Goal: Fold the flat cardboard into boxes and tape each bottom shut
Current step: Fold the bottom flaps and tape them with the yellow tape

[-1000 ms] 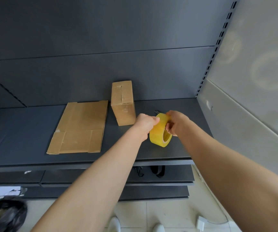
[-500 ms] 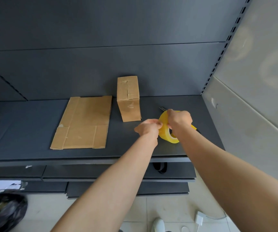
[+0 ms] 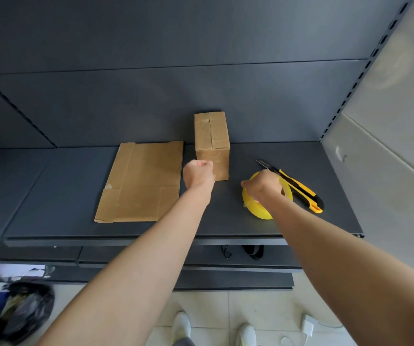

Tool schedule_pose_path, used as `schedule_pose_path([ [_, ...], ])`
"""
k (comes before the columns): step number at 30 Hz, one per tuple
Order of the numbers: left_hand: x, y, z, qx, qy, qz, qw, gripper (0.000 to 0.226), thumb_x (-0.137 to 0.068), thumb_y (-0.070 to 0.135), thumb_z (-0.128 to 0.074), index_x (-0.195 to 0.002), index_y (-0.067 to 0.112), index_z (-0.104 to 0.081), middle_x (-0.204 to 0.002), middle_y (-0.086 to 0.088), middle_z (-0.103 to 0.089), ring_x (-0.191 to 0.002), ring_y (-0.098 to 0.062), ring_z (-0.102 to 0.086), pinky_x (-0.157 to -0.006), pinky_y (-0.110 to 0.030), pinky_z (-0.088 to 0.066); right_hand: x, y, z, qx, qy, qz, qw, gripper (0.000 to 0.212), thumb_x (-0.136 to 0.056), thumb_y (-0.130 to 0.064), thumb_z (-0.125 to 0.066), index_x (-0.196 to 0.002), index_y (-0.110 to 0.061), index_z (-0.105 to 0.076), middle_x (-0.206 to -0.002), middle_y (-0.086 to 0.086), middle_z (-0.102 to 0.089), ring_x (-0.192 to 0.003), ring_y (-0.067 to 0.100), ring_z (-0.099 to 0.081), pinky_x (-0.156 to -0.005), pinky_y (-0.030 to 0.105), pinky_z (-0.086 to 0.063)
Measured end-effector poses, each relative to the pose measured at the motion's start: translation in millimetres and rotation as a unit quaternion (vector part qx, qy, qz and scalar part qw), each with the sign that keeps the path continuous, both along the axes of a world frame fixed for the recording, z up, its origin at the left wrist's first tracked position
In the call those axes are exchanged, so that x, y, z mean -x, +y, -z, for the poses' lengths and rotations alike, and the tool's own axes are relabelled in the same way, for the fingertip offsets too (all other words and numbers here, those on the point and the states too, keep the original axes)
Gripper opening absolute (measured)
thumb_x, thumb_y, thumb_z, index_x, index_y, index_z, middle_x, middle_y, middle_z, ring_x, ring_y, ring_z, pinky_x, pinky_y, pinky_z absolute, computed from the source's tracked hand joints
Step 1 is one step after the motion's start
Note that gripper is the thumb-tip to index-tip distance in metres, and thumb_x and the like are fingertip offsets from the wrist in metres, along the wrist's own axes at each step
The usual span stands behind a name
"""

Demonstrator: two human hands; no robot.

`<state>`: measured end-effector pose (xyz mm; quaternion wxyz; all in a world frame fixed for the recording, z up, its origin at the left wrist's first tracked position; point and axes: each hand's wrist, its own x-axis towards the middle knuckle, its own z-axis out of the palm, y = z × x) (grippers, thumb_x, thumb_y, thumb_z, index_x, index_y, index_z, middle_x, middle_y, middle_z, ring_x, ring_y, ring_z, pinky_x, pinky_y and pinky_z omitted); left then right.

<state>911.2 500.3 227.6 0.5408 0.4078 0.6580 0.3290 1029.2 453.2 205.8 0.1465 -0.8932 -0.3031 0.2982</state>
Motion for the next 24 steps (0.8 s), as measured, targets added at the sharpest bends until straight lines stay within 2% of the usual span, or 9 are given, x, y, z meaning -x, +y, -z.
schedule_pose_path([
  [3, 4, 8, -4, 0.056, -0.039, -0.006, 0.998, 0.010, -0.094, 0.014, -0.057, -0.102, 0.007, -0.058, -0.088, -0.006, -0.058, -0.067, -0.014, -0.056, -0.066, -0.025, -0.054, 4, 2, 3, 0.037, 0.001, -0.013, 0.999, 0.022, -0.090, -0.015, -0.060, -0.075, -0.008, -0.046, -0.071, 0.009, -0.051, -0.070, 0.026, -0.054, -0.049, 0.027, -0.038],
  [5, 4, 13, -5, 0.061, -0.043, -0.029, 0.997, 0.017, -0.093, 0.022, -0.060, -0.096, 0.006, -0.055, -0.093, -0.009, -0.057, -0.068, -0.015, -0.056, -0.072, -0.030, -0.056, 1, 4, 2, 0.038, -0.020, -0.012, 0.999, 0.008, -0.087, -0.002, -0.052, -0.080, -0.005, -0.050, -0.074, 0.010, -0.052, -0.073, 0.030, -0.058, -0.050, 0.028, -0.040],
  [8, 0, 25, -8, 0.087, -0.021, -0.048, 0.995, 0.061, -0.082, 0.049, -0.067, -0.123, 0.008, -0.046, -0.122, -0.011, -0.053, -0.102, -0.025, -0.059, -0.091, -0.040, -0.053, -7, 13, -10, -0.038, -0.031, 0.023, 0.999, 0.014, -0.093, -0.012, -0.053, -0.100, -0.001, -0.057, -0.096, 0.016, -0.058, -0.090, 0.035, -0.061, -0.065, 0.032, -0.044],
  [10, -3, 30, -15, 0.102, -0.011, -0.046, 0.994, 0.079, -0.076, 0.056, -0.069, -0.134, 0.014, -0.037, -0.137, -0.009, -0.039, -0.113, -0.029, -0.051, -0.092, -0.043, -0.052, -10, 25, -19, -0.084, -0.013, 0.042, 0.995, 0.023, -0.095, -0.022, -0.051, -0.098, -0.001, -0.057, -0.091, 0.014, -0.057, -0.081, 0.032, -0.058, -0.066, 0.031, -0.043],
  [13, -5, 37, -18, 0.103, 0.025, 0.002, 0.994, 0.071, -0.081, 0.055, -0.064, -0.136, 0.020, -0.038, -0.139, -0.009, -0.033, -0.115, -0.030, -0.046, -0.092, -0.045, -0.052, -11, 43, -28, -0.137, 0.017, 0.020, 0.990, 0.031, -0.099, -0.029, -0.040, -0.091, -0.003, -0.055, -0.084, 0.012, -0.056, -0.080, 0.030, -0.053, -0.067, 0.031, -0.039],
  [17, 3, 46, -19, 0.088, -0.022, 0.044, 0.995, 0.056, -0.091, 0.033, -0.062, -0.140, 0.021, -0.039, -0.134, -0.005, -0.046, -0.108, -0.027, -0.052, -0.089, -0.039, -0.053, -14, 63, -36, -0.206, 0.083, -0.007, 0.975, 0.047, -0.101, -0.040, -0.034, -0.137, -0.012, -0.046, -0.136, 0.011, -0.049, -0.125, 0.030, -0.046, -0.099, 0.035, -0.038],
  [20, 8, 53, -26, 0.071, -0.023, 0.086, 0.993, 0.044, -0.095, 0.013, -0.056, -0.137, 0.021, -0.047, -0.130, -0.005, -0.051, -0.108, -0.024, -0.052, -0.091, -0.039, -0.052, -14, 79, -46, -0.235, 0.065, -0.013, 0.970, 0.056, -0.099, -0.045, -0.036, -0.146, -0.016, -0.032, -0.152, 0.007, -0.028, -0.138, 0.030, -0.029, -0.111, 0.042, -0.029],
  [22, 11, 56, -28, 0.057, -0.026, 0.101, 0.993, 0.040, -0.095, 0.003, -0.051, -0.132, 0.017, -0.052, -0.128, -0.009, -0.055, -0.108, -0.025, -0.055, -0.093, -0.038, -0.050, -14, 86, -52, -0.209, 0.065, -0.021, 0.976, 0.061, -0.097, -0.049, -0.041, -0.147, -0.017, -0.029, -0.153, 0.005, -0.026, -0.138, 0.028, -0.028, -0.111, 0.043, -0.031],
  [24, 13, 54, -27, 0.046, -0.013, 0.080, 0.996, 0.040, -0.094, 0.003, -0.055, -0.132, 0.011, -0.050, -0.127, -0.011, -0.055, -0.109, -0.026, -0.056, -0.093, -0.036, -0.050, -16, 88, -54, -0.154, 0.074, -0.031, 0.985, 0.056, -0.095, -0.044, -0.049, -0.139, -0.010, -0.041, -0.139, 0.009, -0.046, -0.121, 0.027, -0.048, -0.097, 0.037, -0.044],
])
